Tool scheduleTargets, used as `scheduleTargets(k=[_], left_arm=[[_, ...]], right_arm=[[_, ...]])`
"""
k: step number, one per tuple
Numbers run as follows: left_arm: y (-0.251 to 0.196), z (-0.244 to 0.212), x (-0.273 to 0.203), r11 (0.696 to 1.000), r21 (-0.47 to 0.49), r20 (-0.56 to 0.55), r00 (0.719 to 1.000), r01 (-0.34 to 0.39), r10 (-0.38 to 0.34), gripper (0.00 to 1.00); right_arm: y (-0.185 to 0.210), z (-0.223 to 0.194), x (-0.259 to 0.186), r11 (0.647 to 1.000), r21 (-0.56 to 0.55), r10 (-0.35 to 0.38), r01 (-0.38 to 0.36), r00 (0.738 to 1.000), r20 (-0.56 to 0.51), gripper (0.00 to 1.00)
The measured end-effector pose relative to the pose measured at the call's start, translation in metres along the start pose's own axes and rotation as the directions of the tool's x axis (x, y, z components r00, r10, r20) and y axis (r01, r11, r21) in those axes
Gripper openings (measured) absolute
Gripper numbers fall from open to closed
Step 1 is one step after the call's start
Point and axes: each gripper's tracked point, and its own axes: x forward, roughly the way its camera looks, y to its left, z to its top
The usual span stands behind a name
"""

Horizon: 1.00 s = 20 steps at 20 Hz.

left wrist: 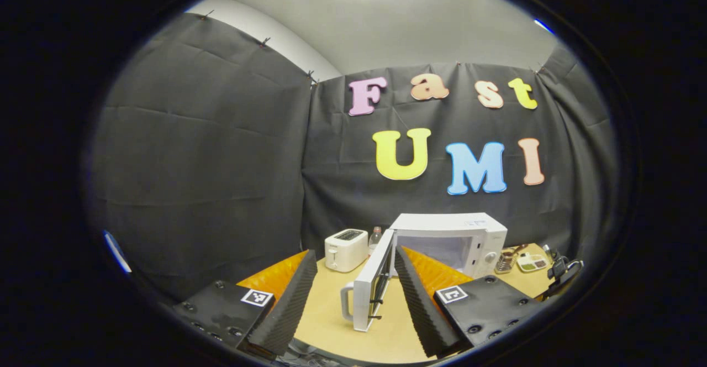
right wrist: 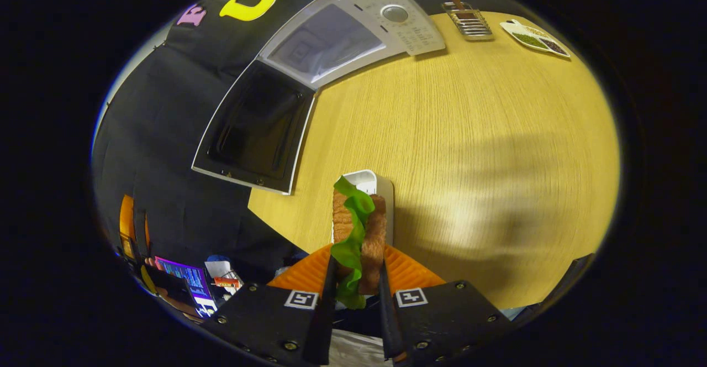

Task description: Open the microwave oven with the left hand, put the food in, and close the microwave oven.

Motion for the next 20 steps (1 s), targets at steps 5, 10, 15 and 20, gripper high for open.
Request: scheduleTargets(k=[5, 10, 15, 20], left_arm=[[-0.006, 0.011, 0.008, 1.0, 0.012, 0.03, 0.999, 0.011, -0.011, 0.91], [-0.013, 0.013, 0.034, 0.998, -0.01, 0.045, 0.997, 0.059, -0.058, 0.92], [-0.004, 0.015, 0.066, 0.994, -0.009, 0.052, 0.993, 0.108, -0.107, 0.91], [0.02, 0.02, 0.102, 0.992, -0.015, 0.064, 0.991, 0.122, -0.121, 0.92]], right_arm=[[0.014, 0.02, -0.015, 0.999, -0.017, 0.031, -0.03, 0.998, 0.052, 0.37], [0.04, 0.058, -0.015, 0.997, -0.014, 0.083, -0.082, 0.984, 0.16, 0.37], [0.074, 0.095, -0.002, 0.992, -0.017, 0.122, -0.122, 0.955, 0.269, 0.36], [0.098, 0.136, 0.024, 0.992, 0.005, 0.111, -0.122, 0.918, 0.381, 0.36]])
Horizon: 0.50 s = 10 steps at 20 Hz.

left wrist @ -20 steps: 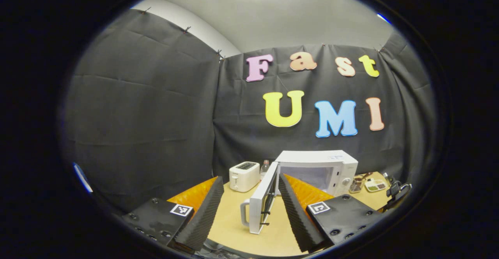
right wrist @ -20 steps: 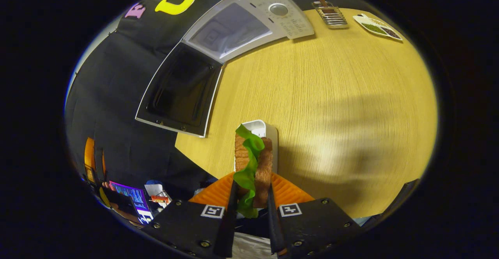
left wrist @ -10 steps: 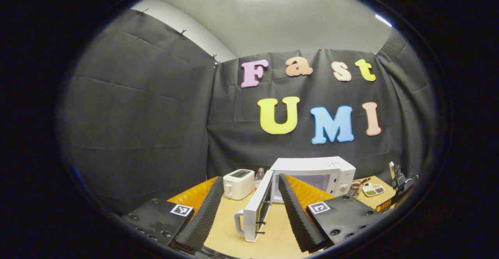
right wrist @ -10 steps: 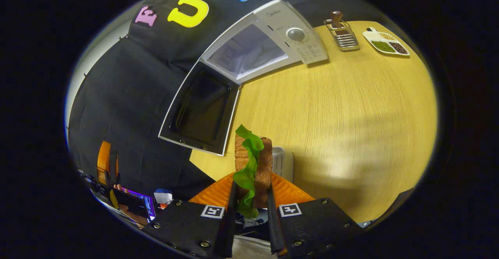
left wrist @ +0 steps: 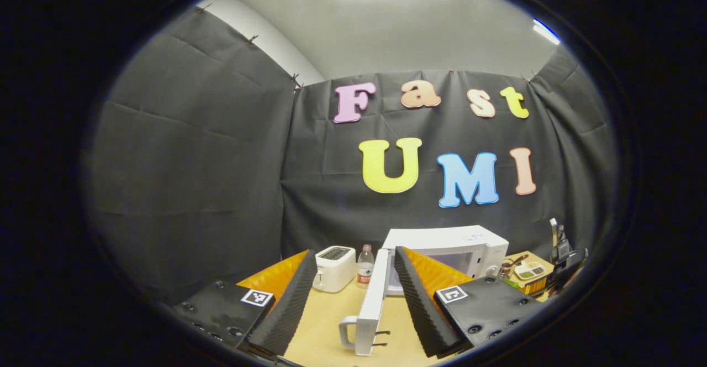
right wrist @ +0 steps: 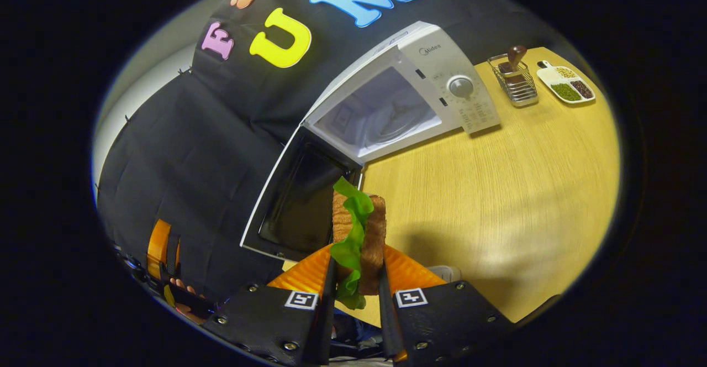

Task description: Open the microwave oven with the left hand, put the food in, and close the microwave oven.

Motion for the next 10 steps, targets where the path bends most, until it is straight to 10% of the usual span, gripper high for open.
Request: scheduleTargets(k=[10], left_arm=[[0.071, -0.012, 0.051, 1.0, 0.011, -0.025, 0.999, -0.022, 0.022, 0.92]], right_arm=[[0.008, 0.055, 0.089, 0.992, 0.12, -0.071, 0.046, 0.973, 0.218, 0.36]])
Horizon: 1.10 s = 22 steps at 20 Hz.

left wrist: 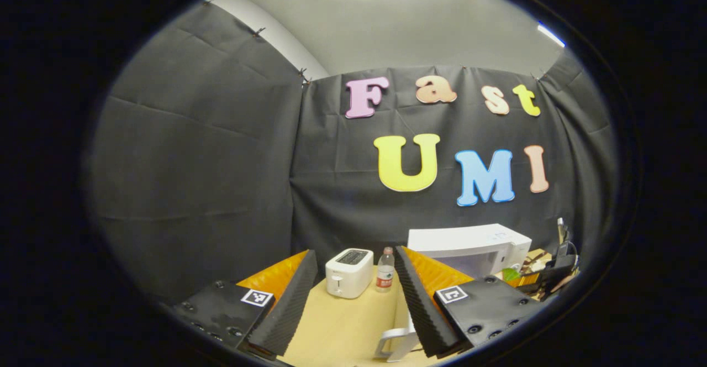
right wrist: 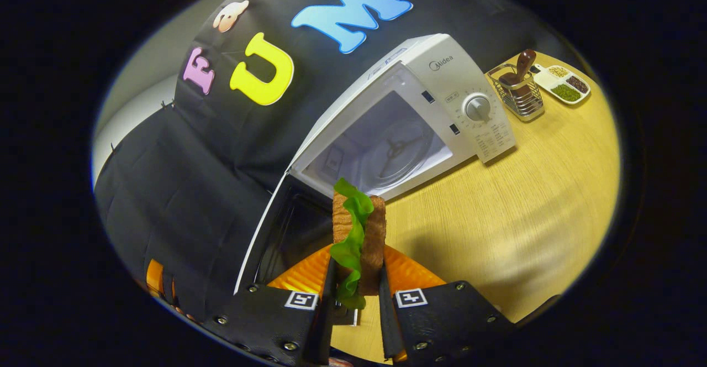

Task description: Open the microwave oven with the left hand, put the food in, and close the microwave oven.

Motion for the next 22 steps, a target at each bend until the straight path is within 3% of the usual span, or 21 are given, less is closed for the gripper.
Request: scheduleTargets(k=[10, 14, 22], left_arm=[[0.049, -0.008, 0.046, 0.999, 0.032, -0.019, 0.999, -0.025, 0.026, 0.92], [0.065, -0.017, 0.054, 0.999, 0.036, -0.036, 0.999, -0.037, 0.039, 0.92], [0.104, -0.039, 0.056, 0.991, 0.088, -0.088, 0.99, -0.105, 0.113, 0.92]], right_arm=[[0.0, 0.033, 0.089, 0.995, 0.1, -0.036, 0.017, 0.981, 0.188, 0.36], [0.003, 0.047, 0.117, 0.996, 0.09, -0.02, -0.006, 0.957, 0.29, 0.36], [-0.018, 0.061, 0.179, 0.988, 0.145, -0.097, 0.051, 0.937, 0.335, 0.36]])
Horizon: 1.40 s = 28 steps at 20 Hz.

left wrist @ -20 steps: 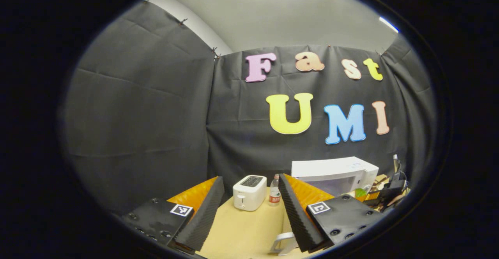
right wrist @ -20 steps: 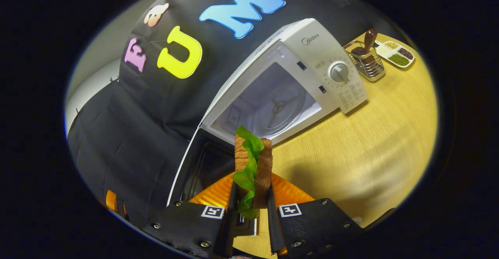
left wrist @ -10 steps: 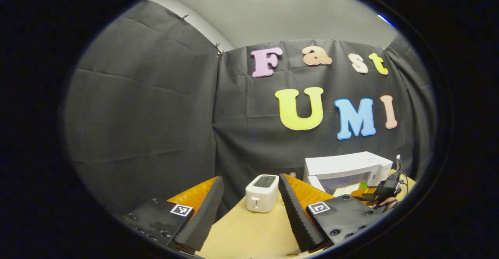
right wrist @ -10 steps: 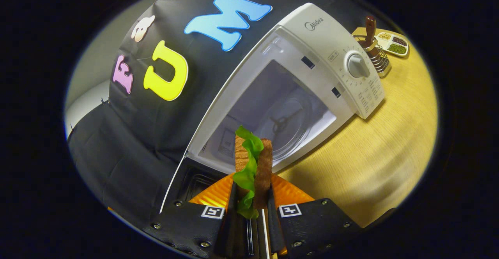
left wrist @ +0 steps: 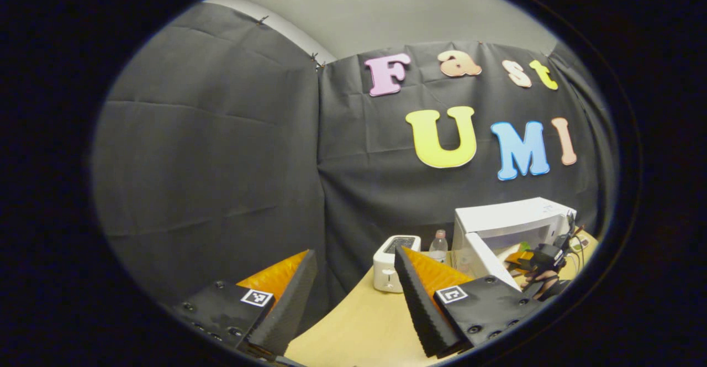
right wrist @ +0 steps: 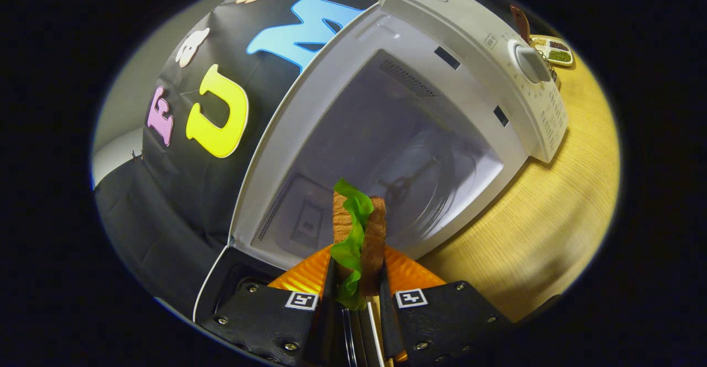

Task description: Open the microwave oven with the left hand, put the food in, and close the microwave oven.

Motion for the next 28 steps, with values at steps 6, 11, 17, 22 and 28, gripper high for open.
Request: scheduleTargets(k=[6, 11, 17, 22, 28], left_arm=[[0.023, -0.015, -0.009, 0.999, 0.024, -0.036, 0.998, -0.049, 0.05, 0.91], [0.033, -0.025, -0.019, 0.997, 0.03, -0.052, 0.996, -0.069, 0.07, 0.92], [0.023, -0.023, -0.025, 0.998, 0.036, -0.035, 0.998, -0.056, 0.057, 0.91], [0.006, -0.025, -0.024, 1.0, 0.0, -0.028, 0.999, -0.031, 0.031, 0.93], [-0.016, -0.036, -0.021, 1.0, -0.024, -0.031, 0.999, 0.009, -0.009, 0.94]], right_arm=[[-0.009, 0.022, 0.033, 0.998, 0.037, -0.044, 0.041, 0.996, 0.078, 0.39], [-0.018, 0.034, 0.047, 0.995, 0.008, -0.098, 0.097, 0.991, 0.093, 0.42], [-0.037, 0.039, 0.038, 0.94, -0.24, -0.231, 0.242, 0.97, 0.077, 0.98], [-0.068, 0.024, 0.015, 0.899, -0.304, -0.342, 0.315, 0.939, -0.039, 0.98], [-0.073, 0.041, -0.019, 0.881, -0.356, -0.347, 0.313, 0.937, -0.034, 0.98]])
